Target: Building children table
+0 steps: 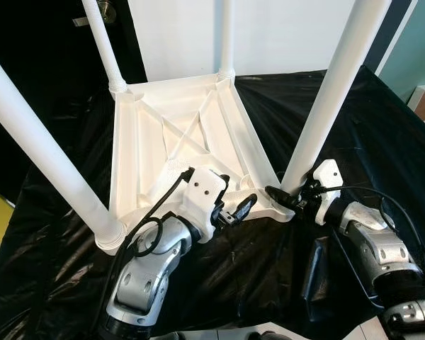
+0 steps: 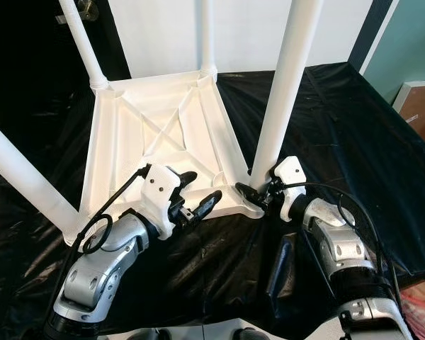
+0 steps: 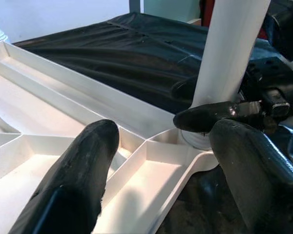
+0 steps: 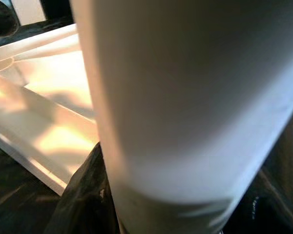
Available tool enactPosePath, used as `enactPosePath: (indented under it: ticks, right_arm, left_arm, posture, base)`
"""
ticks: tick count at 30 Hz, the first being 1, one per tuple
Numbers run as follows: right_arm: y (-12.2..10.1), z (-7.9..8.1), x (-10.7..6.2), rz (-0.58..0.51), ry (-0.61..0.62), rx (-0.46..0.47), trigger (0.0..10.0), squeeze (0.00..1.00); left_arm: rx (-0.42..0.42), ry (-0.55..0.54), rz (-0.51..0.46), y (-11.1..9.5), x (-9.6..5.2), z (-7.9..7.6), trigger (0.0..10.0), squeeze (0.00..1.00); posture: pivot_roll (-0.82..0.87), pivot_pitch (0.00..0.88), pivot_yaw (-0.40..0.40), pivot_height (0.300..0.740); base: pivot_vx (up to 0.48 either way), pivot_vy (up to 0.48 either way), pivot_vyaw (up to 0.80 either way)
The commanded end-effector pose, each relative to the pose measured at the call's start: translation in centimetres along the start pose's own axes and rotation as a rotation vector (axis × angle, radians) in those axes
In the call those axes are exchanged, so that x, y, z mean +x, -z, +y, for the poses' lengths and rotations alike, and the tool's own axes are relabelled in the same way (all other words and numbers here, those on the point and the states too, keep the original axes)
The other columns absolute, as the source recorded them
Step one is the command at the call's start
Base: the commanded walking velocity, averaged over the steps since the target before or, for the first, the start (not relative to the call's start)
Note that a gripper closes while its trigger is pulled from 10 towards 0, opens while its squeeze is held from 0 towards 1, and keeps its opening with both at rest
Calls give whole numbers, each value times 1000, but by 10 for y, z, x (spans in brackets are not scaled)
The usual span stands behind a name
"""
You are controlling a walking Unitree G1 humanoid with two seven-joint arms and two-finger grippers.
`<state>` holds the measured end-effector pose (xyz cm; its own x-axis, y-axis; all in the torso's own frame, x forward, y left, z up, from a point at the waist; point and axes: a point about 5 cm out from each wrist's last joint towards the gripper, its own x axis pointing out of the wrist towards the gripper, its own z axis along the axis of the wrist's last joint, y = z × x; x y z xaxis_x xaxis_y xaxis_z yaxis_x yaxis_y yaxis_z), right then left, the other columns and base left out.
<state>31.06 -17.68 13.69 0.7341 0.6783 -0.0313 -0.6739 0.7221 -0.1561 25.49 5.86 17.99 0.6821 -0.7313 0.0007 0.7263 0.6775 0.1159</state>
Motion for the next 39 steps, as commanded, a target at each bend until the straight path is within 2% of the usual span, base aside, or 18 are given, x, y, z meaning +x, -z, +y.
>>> enactPosePath:
  ticks: [1, 2, 6, 9, 10, 12, 14, 17, 18, 22, 28, 29, 30, 31, 32, 39]
  right_arm:
    - [11, 6, -1, 36, 8, 43, 10000, 0]
    - [8, 11, 0, 10, 68, 72, 10000, 0]
    - [6, 14, 0, -9, 108, 90, 10000, 0]
    - [8, 42, 8, -10, 434, 156, 10000, 0]
    - [8, 42, 8, -10, 434, 156, 10000, 0]
    - [10, 56, 14, -6, 563, 189, 10000, 0]
    - [11, 67, 20, -11, 630, 224, 10000, 0]
    - [11, 71, 22, -14, 651, 240, 10000, 0]
    - [7, 78, 25, -30, 616, 247, 10000, 0]
    - [3, 83, 23, -51, 554, 223, 10000, 0]
    - [1, 76, 15, -59, 540, 190, 10000, 0]
    - [0, 70, 10, -58, 547, 172, 10000, 0]
    - [-1, 68, 7, -62, 548, 159, 10000, 71]
    - [-1, 68, 7, -62, 548, 159, 10000, 71]
    - [0, 66, 6, -60, 543, 151, 10000, 1000]
    - [-2, 58, -3, -81, 489, 142, 10000, 1000]
  left_arm:
    - [0, 60, 8, 3, 0, -5, 10000, 0]
    - [-4, 53, 7, 3, 1, -5, 10000, 0]
    - [-6, 47, 5, 3, 1, -5, 10000, 0]
    - [-20, 7, 5, 7, -1, -2, 10000, 0]
    - [-20, 7, 5, 7, -1, -2, 10000, 0]
    - [-22, -24, 10, 10, -2, 2, 10000, 0]
    - [-18, -49, 13, 11, -2, 7, 10000, 0]
    - [-14, -58, 14, 11, -3, 9, 10000, 0]
    - [-14, -65, 13, 10, -5, 12, 10000, 0]
    - [-3, -61, 17, 10, -8, 12, 10000, 0]
    - [9, -63, 29, 13, -13, 18, 10000, 0]
    - [13, -55, 34, 14, -15, 17, 10000, 0]
    - [17, -48, 38, 15, -16, 16, 10000, 0]
    - [17, -48, 38, 15, -16, 16, 10000, 0]
    - [21, -43, 42, 16, -17, 15, 10000, 0]
    - [26, -19, 49, 18, -17, 15, 10000, 0]
  posture:
    - [29, 64, -11, 740]
    - [25, 64, -25, 740]
    - [25, 64, -25, 740]
    - [5, 45, -39, 740]
    - [5, 45, -39, 740]
    - [5, 35, -40, 740]
    - [12, 25, -37, 740]
    - [16, 18, -35, 740]
    - [16, 13, -31, 740]
    - [29, 2, -38, 740]
    - [34, 0, -44, 740]
    - [31, 0, -48, 740]
    - [30, 0, -49, 740]
    - [30, 0, -49, 740]
    - [29, 0, -51, 740]
    - [17, 0, -49, 740]
  base:
    - [0, 0, 0]
    - [0, 0, 0]
    - [0, 0, 0]
    - [0, 0, 0]
    - [0, 0, 0]
    - [0, 0, 0]
    - [0, 0, 0]
    - [0, 0, 0]
    - [0, 0, 0]
    - [0, 0, 0]
    - [0, 0, 0]
    - [0, 0, 0]
    - [0, 0, 0]
    - [0, 0, 0]
    - [0, 0, 0]
    - [0, 0, 0]
